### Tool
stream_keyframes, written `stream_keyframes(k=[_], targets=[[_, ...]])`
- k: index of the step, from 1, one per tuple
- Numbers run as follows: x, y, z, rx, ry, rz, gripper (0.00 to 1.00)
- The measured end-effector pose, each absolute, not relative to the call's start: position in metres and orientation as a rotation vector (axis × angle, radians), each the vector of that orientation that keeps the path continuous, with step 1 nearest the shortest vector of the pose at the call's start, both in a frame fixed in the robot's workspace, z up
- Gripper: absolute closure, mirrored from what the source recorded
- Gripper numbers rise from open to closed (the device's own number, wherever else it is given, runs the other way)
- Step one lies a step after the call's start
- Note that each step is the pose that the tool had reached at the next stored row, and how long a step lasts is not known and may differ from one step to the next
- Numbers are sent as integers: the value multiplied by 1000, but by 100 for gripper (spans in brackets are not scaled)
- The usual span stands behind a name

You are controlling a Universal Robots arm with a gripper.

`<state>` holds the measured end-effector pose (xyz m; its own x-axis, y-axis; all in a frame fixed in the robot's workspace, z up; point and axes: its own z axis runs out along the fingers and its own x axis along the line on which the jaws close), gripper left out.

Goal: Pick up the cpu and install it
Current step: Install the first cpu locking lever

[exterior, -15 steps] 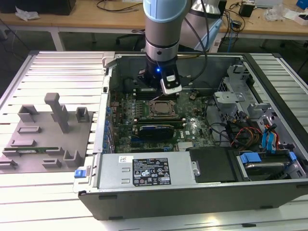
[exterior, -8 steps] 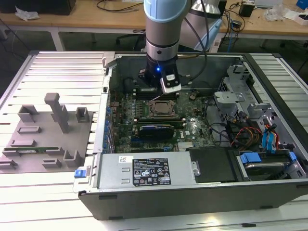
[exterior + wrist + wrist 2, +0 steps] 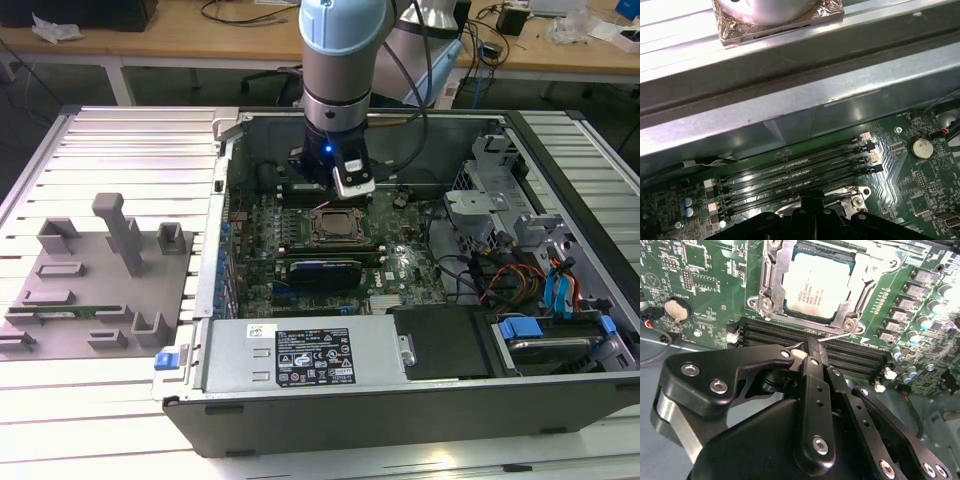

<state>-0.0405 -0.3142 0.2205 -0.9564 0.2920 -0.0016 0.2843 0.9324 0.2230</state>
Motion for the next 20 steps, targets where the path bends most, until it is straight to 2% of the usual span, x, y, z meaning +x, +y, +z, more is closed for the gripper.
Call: stream_keyframes(k=[8, 20], targets=[[-36, -308, 216, 471, 3050, 344, 89], [-35, -307, 204, 600, 3019, 297, 89]])
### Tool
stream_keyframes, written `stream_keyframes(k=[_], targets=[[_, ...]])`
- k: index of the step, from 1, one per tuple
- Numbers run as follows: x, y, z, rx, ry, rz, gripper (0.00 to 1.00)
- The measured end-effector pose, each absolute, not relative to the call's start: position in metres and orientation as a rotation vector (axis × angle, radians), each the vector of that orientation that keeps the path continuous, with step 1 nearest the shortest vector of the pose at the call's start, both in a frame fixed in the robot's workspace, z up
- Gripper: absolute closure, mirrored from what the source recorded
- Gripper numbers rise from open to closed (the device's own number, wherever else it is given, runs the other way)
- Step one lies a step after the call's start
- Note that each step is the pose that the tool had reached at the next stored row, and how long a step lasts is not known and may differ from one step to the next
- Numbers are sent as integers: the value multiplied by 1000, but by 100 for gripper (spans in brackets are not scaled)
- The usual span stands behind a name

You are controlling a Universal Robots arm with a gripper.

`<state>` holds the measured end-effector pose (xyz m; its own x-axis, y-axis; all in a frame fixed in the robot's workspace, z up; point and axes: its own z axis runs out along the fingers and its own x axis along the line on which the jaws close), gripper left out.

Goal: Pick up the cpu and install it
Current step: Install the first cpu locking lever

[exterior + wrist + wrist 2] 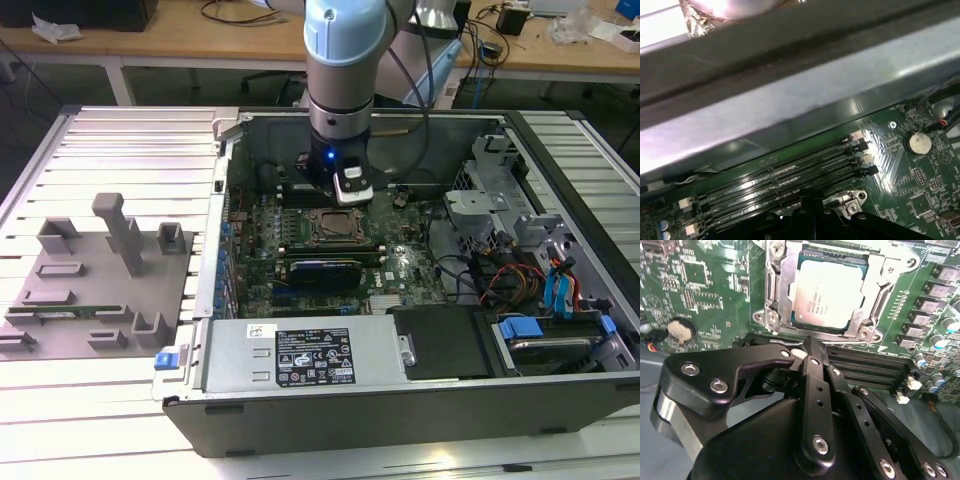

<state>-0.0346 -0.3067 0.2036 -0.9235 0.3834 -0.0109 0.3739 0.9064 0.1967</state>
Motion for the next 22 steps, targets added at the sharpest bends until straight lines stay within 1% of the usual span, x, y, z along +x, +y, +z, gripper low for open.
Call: stream_keyframes(k=[4, 12, 22], targets=[[-34, -307, 200, 687, 2995, 281, 89], [-33, -307, 199, 755, 2974, 273, 89], [-33, -306, 213, 754, 2974, 273, 89]])
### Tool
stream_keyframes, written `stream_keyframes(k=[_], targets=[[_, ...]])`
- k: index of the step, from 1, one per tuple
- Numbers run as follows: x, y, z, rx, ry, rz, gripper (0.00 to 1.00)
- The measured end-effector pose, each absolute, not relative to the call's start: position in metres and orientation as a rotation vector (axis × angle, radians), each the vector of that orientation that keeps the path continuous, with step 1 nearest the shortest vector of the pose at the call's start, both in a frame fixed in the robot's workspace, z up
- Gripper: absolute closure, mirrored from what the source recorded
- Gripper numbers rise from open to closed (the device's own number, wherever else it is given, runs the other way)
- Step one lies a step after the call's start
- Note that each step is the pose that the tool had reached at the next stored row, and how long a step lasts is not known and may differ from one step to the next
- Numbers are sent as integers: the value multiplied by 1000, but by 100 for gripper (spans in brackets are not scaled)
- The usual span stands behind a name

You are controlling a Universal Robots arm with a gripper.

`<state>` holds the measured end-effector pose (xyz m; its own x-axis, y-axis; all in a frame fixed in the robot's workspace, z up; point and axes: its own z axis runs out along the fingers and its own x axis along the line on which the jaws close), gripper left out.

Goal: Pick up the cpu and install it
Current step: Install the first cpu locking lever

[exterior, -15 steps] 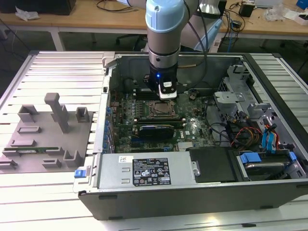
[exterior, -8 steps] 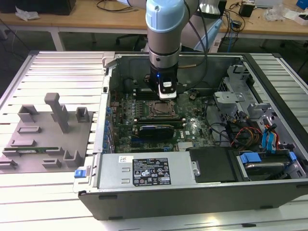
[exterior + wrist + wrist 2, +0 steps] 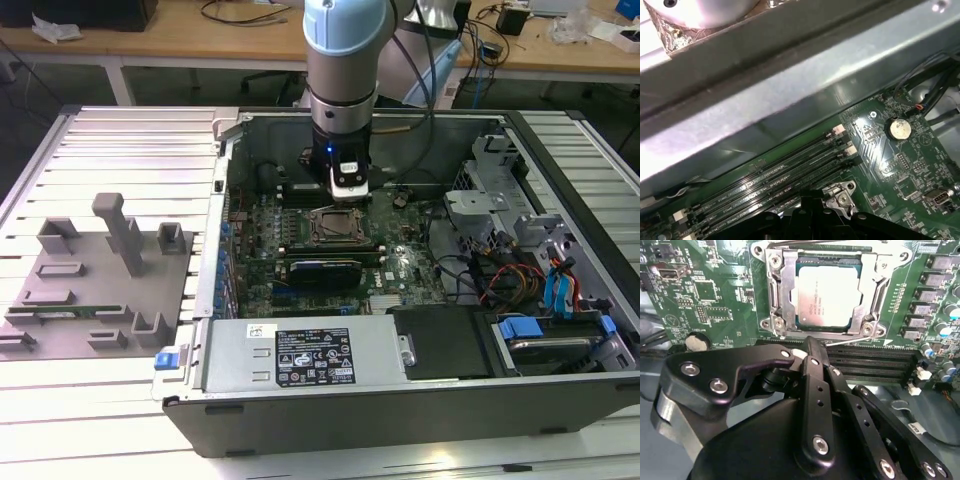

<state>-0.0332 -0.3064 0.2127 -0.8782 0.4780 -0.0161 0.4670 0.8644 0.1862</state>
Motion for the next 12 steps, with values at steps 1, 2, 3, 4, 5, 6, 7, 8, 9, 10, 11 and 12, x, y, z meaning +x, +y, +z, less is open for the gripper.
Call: stream_keyframes(k=[1, 2, 3, 4, 5, 6, 7, 8, 9, 10, 11, 12], targets=[[-33, -306, 213, 755, 2973, 273, 89], [-33, -306, 213, 755, 2973, 273, 89], [-34, -304, 213, 754, 2973, 273, 89], [-34, -302, 213, 754, 2973, 273, 89], [-35, -300, 213, 754, 2973, 273, 89], [-36, -298, 213, 754, 2973, 273, 89], [-36, -298, 213, 754, 2973, 273, 89], [-36, -297, 213, 754, 2973, 273, 89], [-36, -297, 213, 754, 2973, 273, 89], [-37, -297, 213, 754, 2973, 273, 89], [-37, -297, 213, 754, 2973, 273, 89], [-37, -297, 213, 754, 2972, 273, 89]])
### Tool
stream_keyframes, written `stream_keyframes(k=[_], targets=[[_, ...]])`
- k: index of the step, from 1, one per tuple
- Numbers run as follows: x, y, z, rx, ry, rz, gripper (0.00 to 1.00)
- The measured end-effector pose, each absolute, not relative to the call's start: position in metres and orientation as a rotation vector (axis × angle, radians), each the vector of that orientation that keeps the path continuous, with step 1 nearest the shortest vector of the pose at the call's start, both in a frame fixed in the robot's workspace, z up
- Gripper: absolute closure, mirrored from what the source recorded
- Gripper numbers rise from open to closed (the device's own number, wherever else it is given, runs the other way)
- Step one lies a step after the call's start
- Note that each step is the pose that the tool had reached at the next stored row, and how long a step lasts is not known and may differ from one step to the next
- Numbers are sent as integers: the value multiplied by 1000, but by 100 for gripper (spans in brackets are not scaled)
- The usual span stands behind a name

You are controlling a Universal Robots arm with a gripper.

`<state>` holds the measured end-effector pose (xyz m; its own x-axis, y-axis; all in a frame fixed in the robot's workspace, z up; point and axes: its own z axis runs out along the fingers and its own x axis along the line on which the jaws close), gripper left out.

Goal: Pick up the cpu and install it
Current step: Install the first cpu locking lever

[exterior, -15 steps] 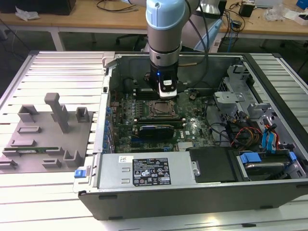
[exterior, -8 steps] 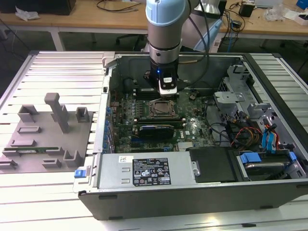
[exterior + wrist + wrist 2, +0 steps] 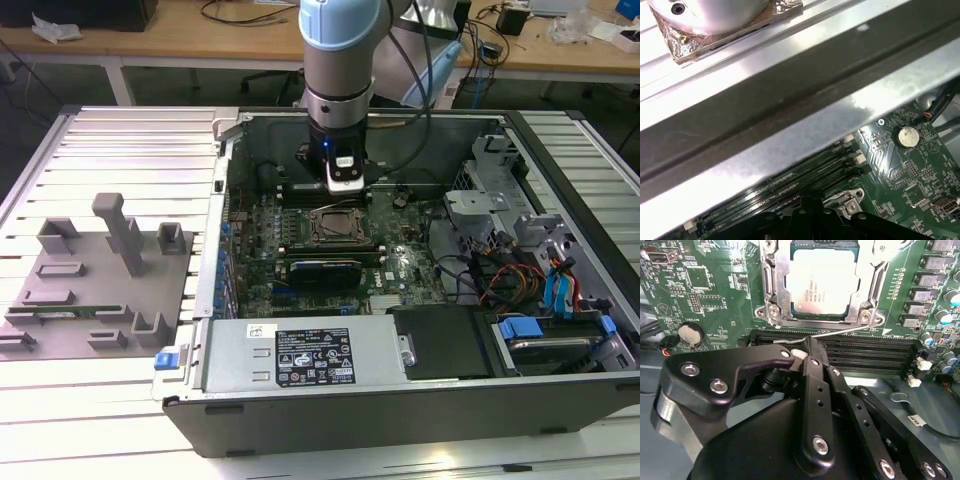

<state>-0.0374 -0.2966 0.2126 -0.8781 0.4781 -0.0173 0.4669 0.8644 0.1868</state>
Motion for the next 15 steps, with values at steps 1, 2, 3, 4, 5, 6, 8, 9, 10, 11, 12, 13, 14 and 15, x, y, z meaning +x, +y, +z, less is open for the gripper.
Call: stream_keyframes(k=[1, 2, 3, 4, 5, 6, 8, 9, 10, 11, 12, 13, 14, 15], targets=[[-38, -297, 212, 754, 2972, 273, 89], [-38, -297, 212, 754, 2972, 273, 89], [-38, -297, 212, 754, 2972, 272, 89], [-38, -297, 210, 753, 2972, 270, 89], [-38, -297, 210, 753, 2972, 269, 89], [-38, -297, 209, 753, 2971, 265, 89], [-38, -297, 207, 753, 2971, 262, 89], [-38, -297, 206, 753, 2971, 260, 89], [-38, -297, 206, 753, 2971, 260, 89], [-38, -296, 205, 754, 2971, 258, 89], [-38, -296, 205, 754, 2970, 257, 89], [-38, -296, 205, 756, 2970, 254, 89], [-37, -296, 204, 764, 2967, 250, 89], [-37, -296, 203, 770, 2965, 246, 89]])
